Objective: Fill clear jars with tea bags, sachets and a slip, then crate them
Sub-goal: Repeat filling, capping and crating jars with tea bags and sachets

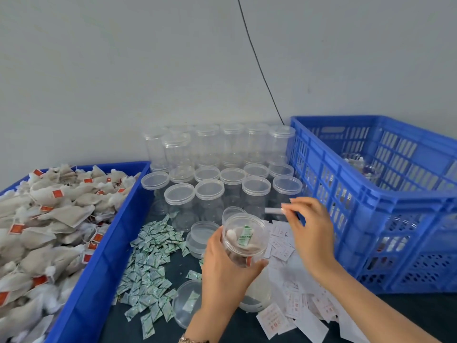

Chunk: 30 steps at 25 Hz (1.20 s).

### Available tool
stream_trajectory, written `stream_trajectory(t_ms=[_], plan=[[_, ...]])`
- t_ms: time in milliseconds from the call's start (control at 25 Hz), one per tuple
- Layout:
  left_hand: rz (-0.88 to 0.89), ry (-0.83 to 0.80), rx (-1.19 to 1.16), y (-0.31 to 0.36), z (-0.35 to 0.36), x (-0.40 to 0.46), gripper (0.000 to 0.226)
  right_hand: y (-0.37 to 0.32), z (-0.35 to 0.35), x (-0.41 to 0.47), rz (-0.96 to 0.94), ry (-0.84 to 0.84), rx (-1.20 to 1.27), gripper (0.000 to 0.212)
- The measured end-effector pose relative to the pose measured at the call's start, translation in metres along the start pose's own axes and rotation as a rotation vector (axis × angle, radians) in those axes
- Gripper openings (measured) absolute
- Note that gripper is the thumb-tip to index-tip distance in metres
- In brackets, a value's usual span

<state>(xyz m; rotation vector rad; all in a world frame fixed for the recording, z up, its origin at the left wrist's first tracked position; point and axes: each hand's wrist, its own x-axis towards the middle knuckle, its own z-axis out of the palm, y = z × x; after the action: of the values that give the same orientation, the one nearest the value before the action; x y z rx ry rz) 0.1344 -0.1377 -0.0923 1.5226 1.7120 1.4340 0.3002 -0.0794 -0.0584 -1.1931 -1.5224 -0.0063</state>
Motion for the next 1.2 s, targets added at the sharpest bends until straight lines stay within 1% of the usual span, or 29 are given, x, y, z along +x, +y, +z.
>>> stream_trajectory(t_ms=[40, 80, 120, 200, 240, 320, 400, 440, 520, 640, 680, 760, 840, 920, 1000, 1040, 1120, 1200], plan=[[0.008, 0.002, 0.012, 0.0, 0.001, 0.0, 0.1, -0.016, -0.005, 0.004, -0.126, 0.025, 0.088, 0.009], [0.016, 0.004, 0.025, 0.001, 0.002, 0.001, 0.1, -0.029, -0.009, 0.005, -0.226, -0.037, 0.146, 0.011], [0.022, 0.004, 0.036, 0.003, 0.002, 0.001, 0.101, -0.039, -0.012, 0.003, -0.3, -0.15, 0.156, 0.012], [0.034, 0.001, 0.031, 0.006, 0.0, 0.001, 0.103, -0.049, -0.017, -0.004, -0.408, -0.398, 0.069, 0.014], [0.047, -0.004, 0.03, 0.009, -0.002, 0.001, 0.103, -0.05, -0.02, -0.005, -0.434, -0.477, 0.017, 0.016], [0.068, -0.011, 0.041, 0.013, -0.007, 0.001, 0.104, -0.049, -0.027, -0.003, -0.39, -0.54, 0.027, 0.018], [0.073, -0.011, 0.041, 0.019, -0.012, 0.001, 0.102, -0.05, -0.038, 0.001, -0.347, -0.546, 0.07, 0.016], [0.08, -0.008, 0.032, 0.023, -0.014, 0.001, 0.101, -0.052, -0.044, 0.001, -0.375, -0.555, 0.056, 0.017], [0.116, 0.002, 0.006, 0.032, -0.016, -0.001, 0.102, -0.056, -0.057, 0.002, -0.51, -0.58, -0.04, 0.018], [0.235, -0.028, -0.098, 0.057, -0.022, -0.007, 0.108, -0.066, -0.084, 0.014, -0.729, -0.519, -0.221, 0.01], [0.316, -0.038, -0.065, 0.07, -0.024, -0.007, 0.108, -0.07, -0.096, 0.022, -0.766, -0.498, -0.258, 0.012], [0.553, 0.04, 0.066, 0.097, -0.023, -0.004, 0.095, -0.079, -0.126, 0.04, -0.82, -0.446, -0.315, 0.018], [0.802, 0.136, 0.104, 0.128, -0.016, 0.003, 0.085, -0.083, -0.159, 0.06, -0.847, -0.38, -0.364, 0.016], [0.992, 0.188, 0.117, 0.168, -0.007, 0.017, 0.074, -0.084, -0.186, 0.084, -0.855, -0.27, -0.404, 0.015], [1.152, 0.268, 0.173, 0.21, 0.01, 0.04, 0.062, -0.079, -0.208, 0.117, -0.837, -0.143, -0.457, 0.012], [1.216, 0.28, 0.192, 0.23, 0.021, 0.053, 0.057, -0.075, -0.216, 0.134, -0.82, -0.107, -0.51, 0.009], [1.281, 0.244, 0.227, 0.261, 0.049, 0.081, 0.053, -0.063, -0.229, 0.165, -0.767, -0.114, -0.639, 0.009], [1.296, 0.118, 0.299, 0.281, 0.086, 0.108, 0.053, -0.04, -0.234, 0.192, -0.706, -0.188, -0.732, 0.01]])
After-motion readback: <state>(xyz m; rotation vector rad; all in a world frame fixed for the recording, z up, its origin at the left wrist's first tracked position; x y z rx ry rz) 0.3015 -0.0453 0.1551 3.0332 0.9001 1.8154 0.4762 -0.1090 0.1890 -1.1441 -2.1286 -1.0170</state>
